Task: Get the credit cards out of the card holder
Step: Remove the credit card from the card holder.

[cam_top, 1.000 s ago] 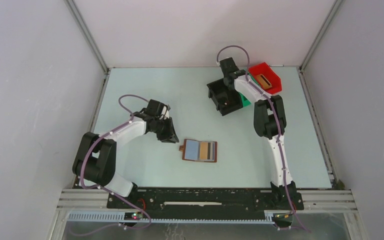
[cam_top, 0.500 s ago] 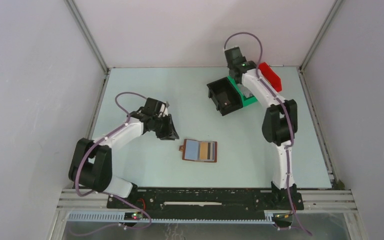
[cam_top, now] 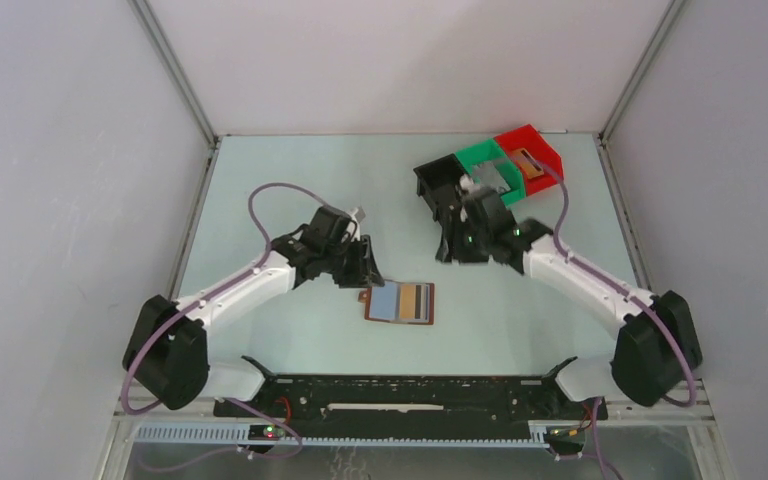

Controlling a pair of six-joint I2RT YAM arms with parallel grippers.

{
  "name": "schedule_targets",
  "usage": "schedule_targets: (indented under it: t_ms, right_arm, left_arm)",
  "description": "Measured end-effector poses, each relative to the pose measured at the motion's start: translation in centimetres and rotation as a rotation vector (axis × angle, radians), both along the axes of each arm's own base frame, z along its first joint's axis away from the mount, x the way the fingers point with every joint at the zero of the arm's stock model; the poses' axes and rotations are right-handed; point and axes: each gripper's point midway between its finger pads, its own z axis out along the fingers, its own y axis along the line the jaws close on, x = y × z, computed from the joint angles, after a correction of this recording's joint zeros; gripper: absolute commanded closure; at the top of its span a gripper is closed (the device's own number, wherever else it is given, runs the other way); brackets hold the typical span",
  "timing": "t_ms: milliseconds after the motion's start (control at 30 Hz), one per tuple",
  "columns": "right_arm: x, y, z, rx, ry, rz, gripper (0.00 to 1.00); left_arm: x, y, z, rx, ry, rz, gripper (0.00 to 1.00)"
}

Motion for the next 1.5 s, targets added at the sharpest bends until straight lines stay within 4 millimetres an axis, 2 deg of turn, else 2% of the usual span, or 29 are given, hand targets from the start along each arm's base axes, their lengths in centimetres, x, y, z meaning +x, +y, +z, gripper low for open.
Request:
schedule_targets:
  t_ms: [67,133,233,333,467,667,867,1033,1500]
  right_arm:
    - [-3.7,0.4,-3.8,0.104,0.129,-0.029,0.49]
    - [-6.9,0.5,-6.8,0.169,0.238,-0.075,0.51]
    - [-9.2,1.6,-8.3,0.24,0.313,-0.115,0.54]
    - [-9.2,3.3,-7.9,0.331,0.316,-0.124,0.57]
    - [-8.3,4.9,-7.1,0.428,0.304,-0.133,0.6]
    - [-7.7,6.3,-8.6,0.472,0.339,-0.15,0.62]
    - [-7.7,6.6,-9.8,0.471,0.364,-0.158,0.63]
    - [-8.1,6.7,-11.2,0.436,0.382,-0.163,0.63]
    - [-8.6,5.9,-12.5,0.366,0.369,-0.19,0.62]
  left_arm:
    - [-0.5,-1.1,0.0,-0.031,0.0,-0.014,0.55]
    - [-1.2,-2.1,-0.4,-0.068,0.012,-0.022,0.54]
    - [-2.3,-3.1,-1.7,-0.101,0.06,-0.023,0.53]
    - [-2.6,-4.0,-2.8,-0.126,0.097,-0.018,0.52]
    - [-2.3,-4.8,-3.9,-0.147,0.126,-0.003,0.53]
    - [-2.4,-4.9,-6.2,-0.135,0.176,0.028,0.57]
    - [-2.4,-5.0,-7.8,-0.129,0.212,0.05,0.58]
    - [-2.2,-5.3,-7.7,-0.143,0.207,0.054,0.6]
    - [-2.2,-5.4,-8.0,-0.151,0.213,0.065,0.64]
